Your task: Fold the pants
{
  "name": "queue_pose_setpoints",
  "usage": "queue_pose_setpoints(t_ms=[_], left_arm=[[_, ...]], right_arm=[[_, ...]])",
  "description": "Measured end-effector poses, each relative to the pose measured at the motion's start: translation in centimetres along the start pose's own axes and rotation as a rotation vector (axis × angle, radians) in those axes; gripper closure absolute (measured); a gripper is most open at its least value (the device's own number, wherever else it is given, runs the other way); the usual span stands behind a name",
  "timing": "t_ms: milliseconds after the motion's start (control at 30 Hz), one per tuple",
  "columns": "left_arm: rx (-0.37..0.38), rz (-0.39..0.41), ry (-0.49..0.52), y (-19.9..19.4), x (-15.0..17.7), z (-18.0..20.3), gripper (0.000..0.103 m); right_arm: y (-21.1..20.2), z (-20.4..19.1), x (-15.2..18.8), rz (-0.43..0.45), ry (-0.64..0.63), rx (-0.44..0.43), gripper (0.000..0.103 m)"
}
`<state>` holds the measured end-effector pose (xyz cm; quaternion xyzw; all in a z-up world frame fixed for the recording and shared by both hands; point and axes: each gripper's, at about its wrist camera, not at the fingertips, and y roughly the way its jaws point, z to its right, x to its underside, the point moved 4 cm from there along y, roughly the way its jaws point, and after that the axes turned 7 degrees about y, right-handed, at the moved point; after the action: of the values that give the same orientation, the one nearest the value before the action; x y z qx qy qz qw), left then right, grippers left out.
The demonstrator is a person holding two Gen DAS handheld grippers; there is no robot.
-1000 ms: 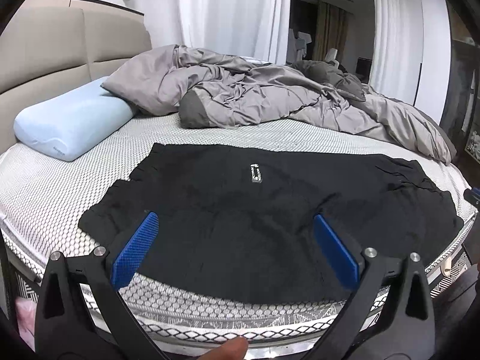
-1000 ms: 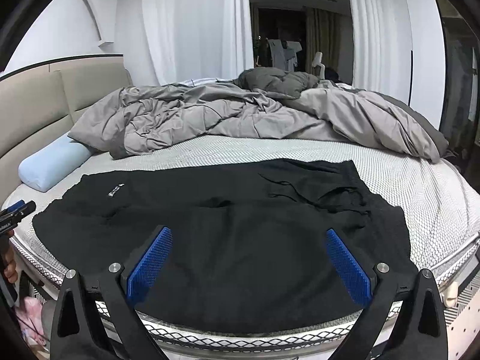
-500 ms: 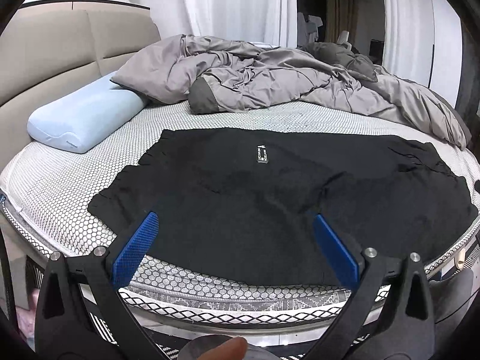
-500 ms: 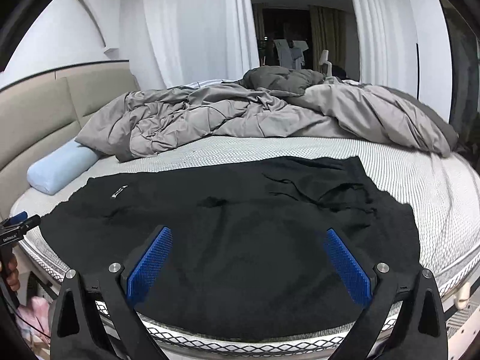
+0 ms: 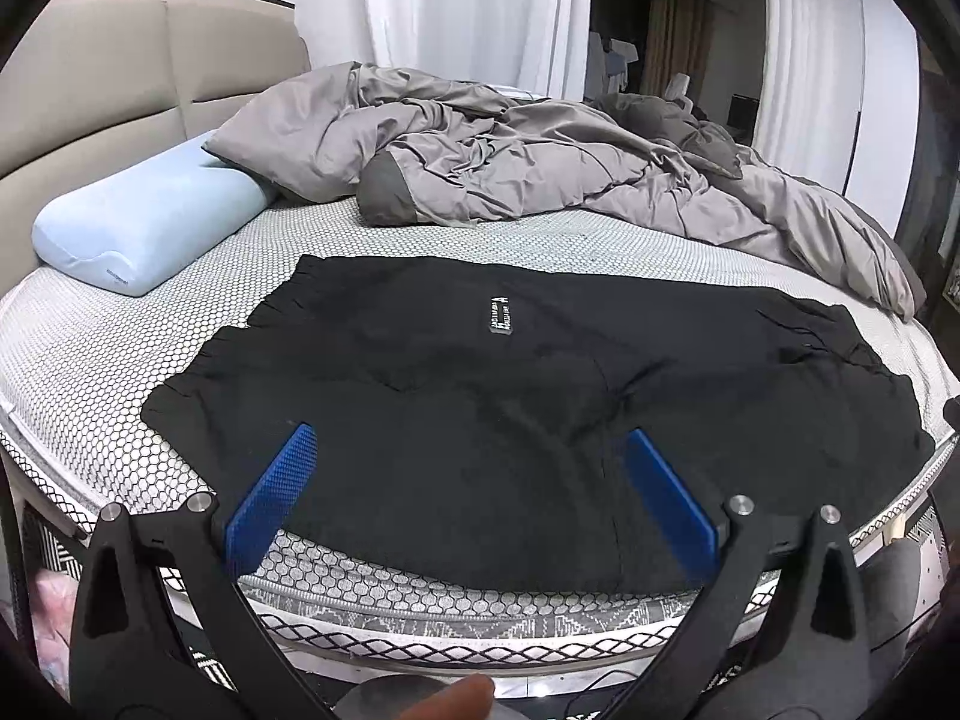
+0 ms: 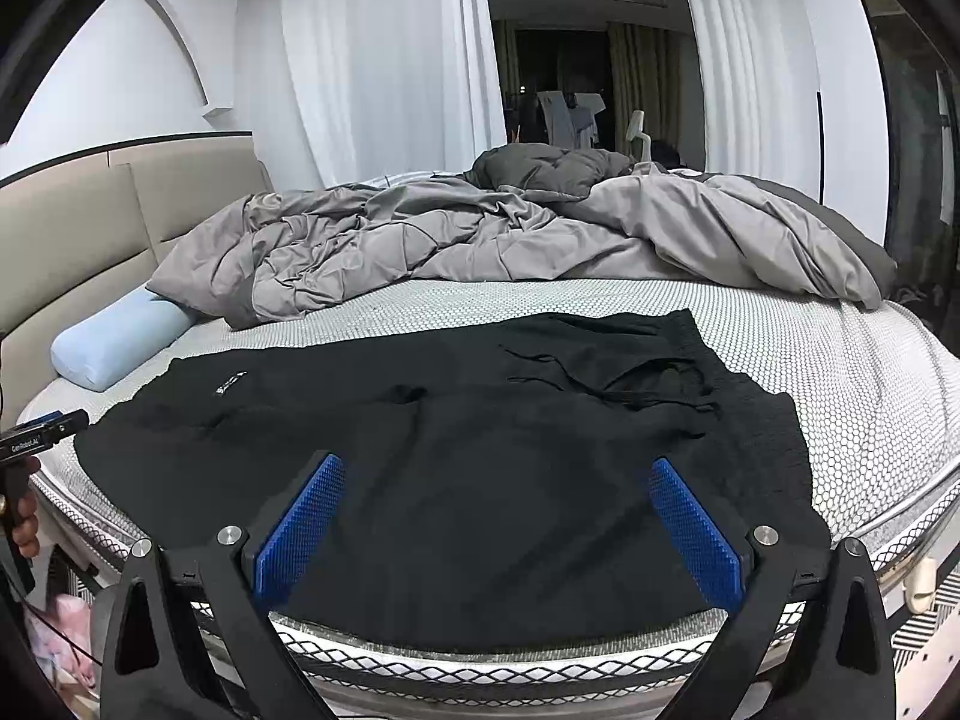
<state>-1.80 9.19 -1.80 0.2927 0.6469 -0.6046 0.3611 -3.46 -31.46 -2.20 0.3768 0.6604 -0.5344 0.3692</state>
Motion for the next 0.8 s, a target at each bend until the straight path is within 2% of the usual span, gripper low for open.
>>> queue_pose_setpoints(t_ms=[200,333,467,567,667,800], left_arm=[[-0.018,-0.020,-0.029,0.6,0.0,-1.5,0.001],[-0.024,-0.041,-0.086,1.1,0.5,-3.5,0.001],[-0.034,-0.080,-0.163,2.2,1.6,-6.2,0.001],[-0.039,-0.107,-0.261,2.8,3.1,-8.9,0.001],[-0.043,-0.102,-0.361,2.8,4.4,-11.7,0.001],[-0.045,-0.103,-0.415,3.5,5.6,-14.7,0.005]], right_arm=[[0.6,0.5,-0.3,0.007,0.022,-0.017,0.000],[1.2,1.0,-0.3,0.001,0.042,-0.027,0.000],[1.7,2.5,-0.1,0.008,0.078,-0.024,0.000],[1.9,4.3,0.2,0.005,0.138,-0.029,0.000],[2.4,5.8,0.7,-0.008,0.181,-0.039,0.000],[2.5,6.9,1.4,-0.030,0.207,-0.060,0.000]])
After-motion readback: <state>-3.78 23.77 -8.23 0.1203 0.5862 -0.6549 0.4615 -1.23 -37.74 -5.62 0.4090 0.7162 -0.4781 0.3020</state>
